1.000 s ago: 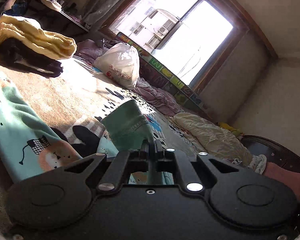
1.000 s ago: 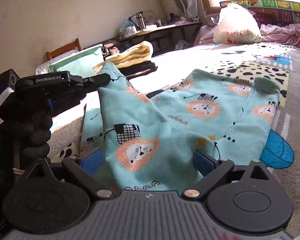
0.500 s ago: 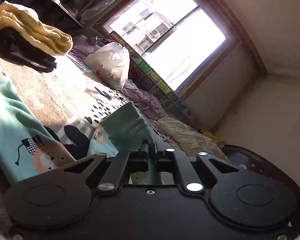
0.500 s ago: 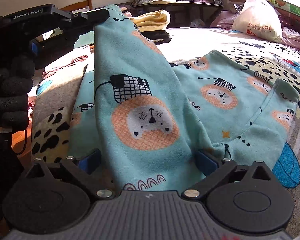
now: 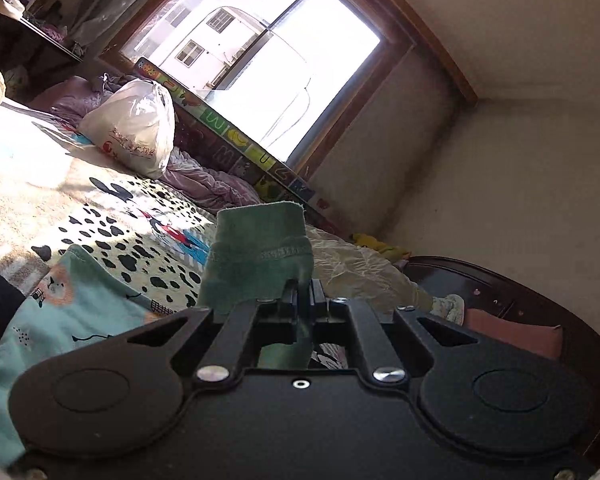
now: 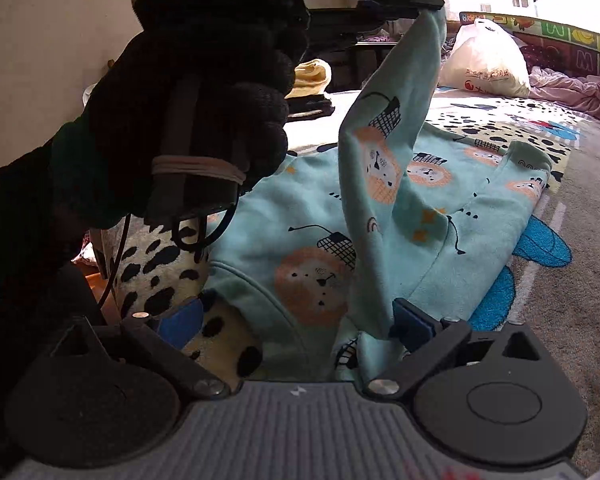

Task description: Fold clothes

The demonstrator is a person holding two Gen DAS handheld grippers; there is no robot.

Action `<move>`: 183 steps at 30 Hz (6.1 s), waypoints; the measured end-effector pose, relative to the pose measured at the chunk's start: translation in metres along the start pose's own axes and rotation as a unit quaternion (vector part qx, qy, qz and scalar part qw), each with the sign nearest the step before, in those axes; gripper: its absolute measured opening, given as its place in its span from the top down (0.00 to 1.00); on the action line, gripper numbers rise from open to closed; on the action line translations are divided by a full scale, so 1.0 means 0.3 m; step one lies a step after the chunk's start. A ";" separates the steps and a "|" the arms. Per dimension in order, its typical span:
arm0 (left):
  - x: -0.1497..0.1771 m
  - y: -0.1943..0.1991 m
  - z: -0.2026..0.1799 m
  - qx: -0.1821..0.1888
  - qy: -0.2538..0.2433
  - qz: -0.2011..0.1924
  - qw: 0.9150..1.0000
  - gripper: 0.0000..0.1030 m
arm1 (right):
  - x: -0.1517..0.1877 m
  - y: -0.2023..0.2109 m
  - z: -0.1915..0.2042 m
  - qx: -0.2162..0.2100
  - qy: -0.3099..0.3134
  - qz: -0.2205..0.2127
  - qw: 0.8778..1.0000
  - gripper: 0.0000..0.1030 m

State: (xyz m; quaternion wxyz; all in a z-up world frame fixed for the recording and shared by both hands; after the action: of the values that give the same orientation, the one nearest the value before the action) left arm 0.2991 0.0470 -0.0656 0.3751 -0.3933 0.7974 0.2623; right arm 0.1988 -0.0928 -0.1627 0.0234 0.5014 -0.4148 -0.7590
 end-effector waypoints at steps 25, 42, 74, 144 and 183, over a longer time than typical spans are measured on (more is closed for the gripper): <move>0.185 -0.506 0.106 -0.130 -0.043 0.209 0.968 0.64 | 0.044 0.102 -0.082 -0.072 0.000 0.010 0.997 0.04; 0.063 -0.493 0.289 -0.104 -0.043 0.259 0.959 0.65 | -0.027 0.028 -0.058 -0.001 0.013 -0.049 0.999 0.05; 0.150 -0.606 0.144 -0.107 -0.190 0.326 0.920 0.73 | 0.007 -0.023 0.023 0.028 0.047 -0.023 0.998 0.01; 0.141 -0.042 0.400 -0.028 0.296 0.260 0.919 0.66 | -0.079 -0.109 0.018 0.230 0.039 0.017 0.972 0.40; 0.226 -0.069 0.405 -0.051 0.312 0.235 0.919 0.94 | -0.042 -0.122 0.031 0.196 0.023 0.019 0.980 0.32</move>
State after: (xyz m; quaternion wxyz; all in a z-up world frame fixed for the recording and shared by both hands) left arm 0.3361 0.0931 -0.1934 0.0143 -0.2747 0.9291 0.2473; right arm 0.2115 -0.0575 -0.1759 -0.0508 0.5058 -0.5642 -0.6505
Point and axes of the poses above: each gripper's, at about its wrist camera, not at the fingertips, and y roughly against the way its jaws point, z to its left, x to its underside, the point moved 4 cm from there along -y, roughly the way its jaws point, and after that the axes turned 8 degrees about z, right-handed, at the moved point
